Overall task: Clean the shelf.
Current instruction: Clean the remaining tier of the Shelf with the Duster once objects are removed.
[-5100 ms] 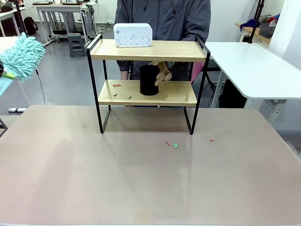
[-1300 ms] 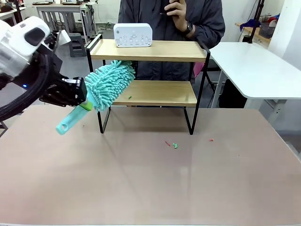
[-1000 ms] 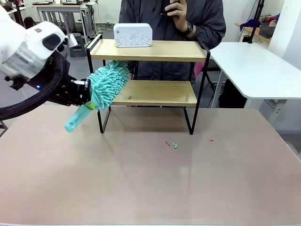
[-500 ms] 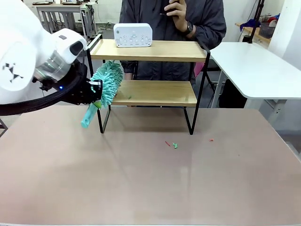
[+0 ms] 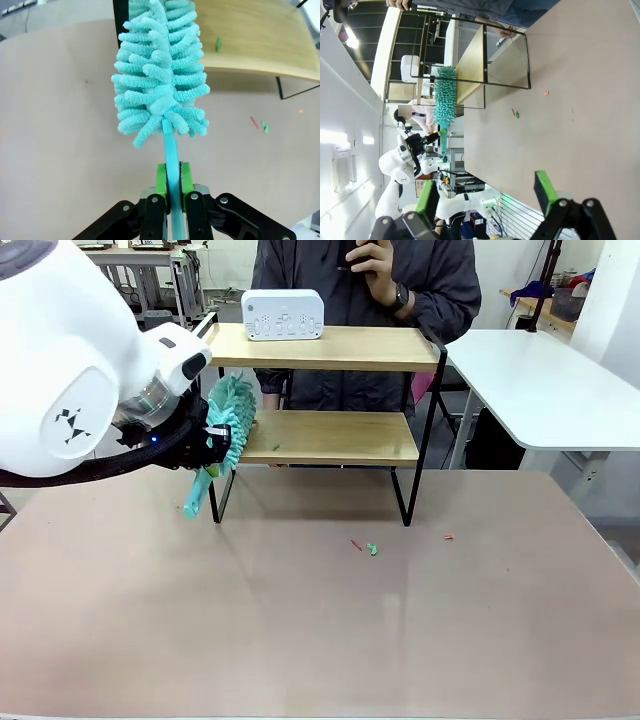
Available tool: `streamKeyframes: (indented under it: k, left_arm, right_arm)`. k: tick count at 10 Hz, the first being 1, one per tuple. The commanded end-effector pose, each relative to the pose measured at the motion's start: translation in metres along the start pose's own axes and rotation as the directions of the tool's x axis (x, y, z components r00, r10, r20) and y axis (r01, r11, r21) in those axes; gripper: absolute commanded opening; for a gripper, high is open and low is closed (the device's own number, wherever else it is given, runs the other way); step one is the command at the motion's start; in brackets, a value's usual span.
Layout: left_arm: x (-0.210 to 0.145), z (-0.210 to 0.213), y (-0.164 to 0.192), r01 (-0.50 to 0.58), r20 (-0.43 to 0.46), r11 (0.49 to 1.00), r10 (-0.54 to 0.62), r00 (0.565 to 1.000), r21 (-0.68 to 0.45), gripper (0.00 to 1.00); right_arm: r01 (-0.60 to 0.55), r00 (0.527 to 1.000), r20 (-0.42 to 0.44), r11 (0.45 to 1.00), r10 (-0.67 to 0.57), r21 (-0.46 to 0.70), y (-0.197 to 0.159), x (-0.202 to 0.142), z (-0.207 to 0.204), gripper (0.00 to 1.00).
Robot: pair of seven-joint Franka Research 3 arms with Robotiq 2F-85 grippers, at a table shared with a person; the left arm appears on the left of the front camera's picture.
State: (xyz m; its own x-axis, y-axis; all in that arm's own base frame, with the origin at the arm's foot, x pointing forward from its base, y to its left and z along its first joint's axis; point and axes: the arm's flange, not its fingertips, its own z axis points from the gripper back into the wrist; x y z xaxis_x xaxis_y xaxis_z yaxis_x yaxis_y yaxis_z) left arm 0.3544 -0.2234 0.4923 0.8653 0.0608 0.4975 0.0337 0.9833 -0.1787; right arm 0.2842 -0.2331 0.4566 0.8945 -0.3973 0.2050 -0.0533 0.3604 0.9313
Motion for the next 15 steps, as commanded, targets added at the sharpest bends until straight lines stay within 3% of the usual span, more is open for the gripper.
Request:
streamKeyframes:
  k: [1,4,6,7,8,9,10,11,12,15]
  left_arm:
    - [0.005,-0.007,-0.007,-0.012,-0.046,1.0,0.013,0.999,0.016,0.12]
    - [0.005,-0.003,-0.009,0.041,-0.119,0.995,-0.051,0.992,-0.089,0.12]
    - [0.0,0.0,-0.008,0.167,-0.238,0.958,-0.222,0.946,-0.233,0.12]
    - [-0.003,0.005,-0.005,0.228,-0.295,0.922,-0.322,0.899,-0.312,0.12]
    - [-0.006,0.014,0.002,0.337,-0.341,0.843,-0.491,0.802,-0.42,0.12]
    - [-0.008,0.025,0.016,0.44,-0.321,0.705,-0.67,0.669,-0.556,0.12]
    - [-0.007,0.037,0.029,0.452,-0.28,0.604,-0.752,0.597,-0.656,0.12]
    - [-0.006,0.049,0.041,0.44,-0.218,0.503,-0.805,0.552,-0.744,0.12]
    - [-0.005,0.056,0.049,0.419,-0.17,0.45,-0.815,0.555,-0.789,0.12]
    - [-0.006,0.08,0.07,0.428,-0.063,0.379,-0.804,0.591,-0.82,0.12]
  right_arm:
    - [-0.029,1.0,0.009,0.999,0.028,0.015,0.0,0.0,-0.001,1.0]
    - [-0.029,1.0,0.009,0.999,0.028,0.015,0.0,0.0,-0.001,1.0]
    - [-0.029,1.0,0.009,0.999,0.028,0.015,0.0,0.0,-0.001,1.0]
    - [-0.029,1.0,0.009,0.999,0.028,0.015,0.0,0.0,-0.001,1.0]
    - [-0.029,1.0,0.009,0.999,0.028,0.015,0.0,0.0,-0.001,1.0]
    - [-0.029,1.0,0.009,0.999,0.028,0.015,0.0,0.0,-0.001,1.0]
    - [-0.029,1.0,0.009,0.999,0.028,0.015,0.0,0.0,-0.001,1.0]
    - [-0.029,1.0,0.009,0.999,0.028,0.015,0.0,0.0,-0.001,1.0]
    - [-0.029,1.0,0.009,0.999,0.028,0.015,0.0,0.0,-0.001,1.0]
    - [-0.029,1.0,0.009,0.999,0.028,0.015,0.0,0.0,-0.001,1.0]
